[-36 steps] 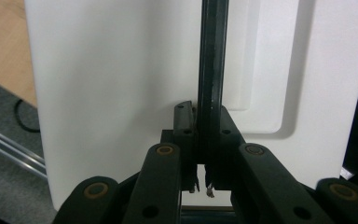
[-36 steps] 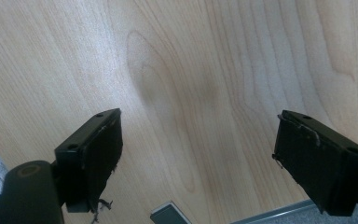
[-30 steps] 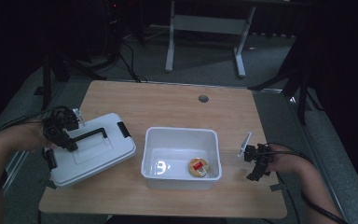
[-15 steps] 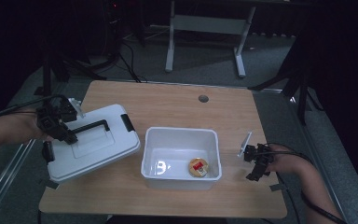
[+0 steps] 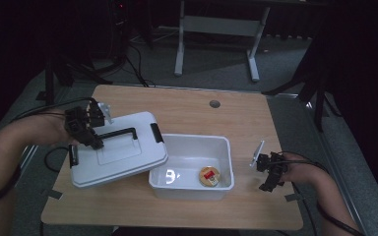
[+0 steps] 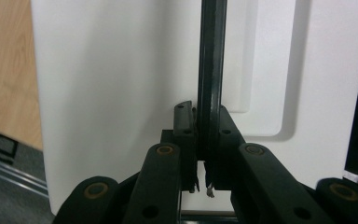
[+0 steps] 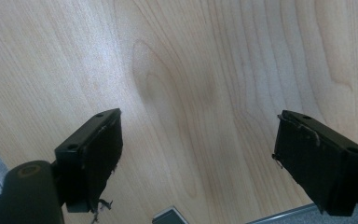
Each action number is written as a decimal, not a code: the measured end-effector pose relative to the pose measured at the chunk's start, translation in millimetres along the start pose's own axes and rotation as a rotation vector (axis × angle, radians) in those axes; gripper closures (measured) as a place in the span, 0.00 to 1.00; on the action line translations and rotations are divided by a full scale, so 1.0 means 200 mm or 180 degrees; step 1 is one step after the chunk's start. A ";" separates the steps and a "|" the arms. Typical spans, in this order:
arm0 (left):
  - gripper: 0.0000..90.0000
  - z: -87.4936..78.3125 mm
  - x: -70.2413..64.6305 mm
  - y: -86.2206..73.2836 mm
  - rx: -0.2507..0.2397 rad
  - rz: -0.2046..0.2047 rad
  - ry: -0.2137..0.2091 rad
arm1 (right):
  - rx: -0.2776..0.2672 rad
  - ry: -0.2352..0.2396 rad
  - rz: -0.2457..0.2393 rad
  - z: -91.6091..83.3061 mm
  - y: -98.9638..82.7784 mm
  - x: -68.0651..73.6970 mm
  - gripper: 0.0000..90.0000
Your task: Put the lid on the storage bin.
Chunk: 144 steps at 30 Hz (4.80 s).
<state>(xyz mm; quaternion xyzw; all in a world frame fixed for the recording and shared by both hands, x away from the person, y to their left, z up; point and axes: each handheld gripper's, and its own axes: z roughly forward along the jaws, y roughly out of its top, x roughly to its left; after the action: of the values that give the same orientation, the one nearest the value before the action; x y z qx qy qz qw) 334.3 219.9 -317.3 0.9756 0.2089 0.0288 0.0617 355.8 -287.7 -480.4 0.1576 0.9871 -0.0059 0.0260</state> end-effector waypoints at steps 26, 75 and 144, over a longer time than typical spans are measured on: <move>0.93 0.07 -0.17 0.59 -0.0142 0.0848 -0.0109 | -0.0003 -0.0001 0.0021 0.00 -0.05 0.00 0.17; 0.92 0.38 -0.23 0.87 -0.0183 0.1106 -0.0322 | 0.0017 0.0024 -0.0035 0.03 -0.04 0.02 0.17; 0.04 0.33 -0.05 0.27 -0.0615 0.0192 -0.0040 | -0.0067 -0.0042 0.0012 0.04 0.02 0.00 0.17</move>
<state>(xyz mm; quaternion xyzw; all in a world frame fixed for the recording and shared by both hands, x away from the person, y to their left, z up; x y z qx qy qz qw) 353.3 160.2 -375.4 0.9711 0.1752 0.0445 0.1559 357.6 -284.0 -487.8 0.1591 0.9867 0.0034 0.0342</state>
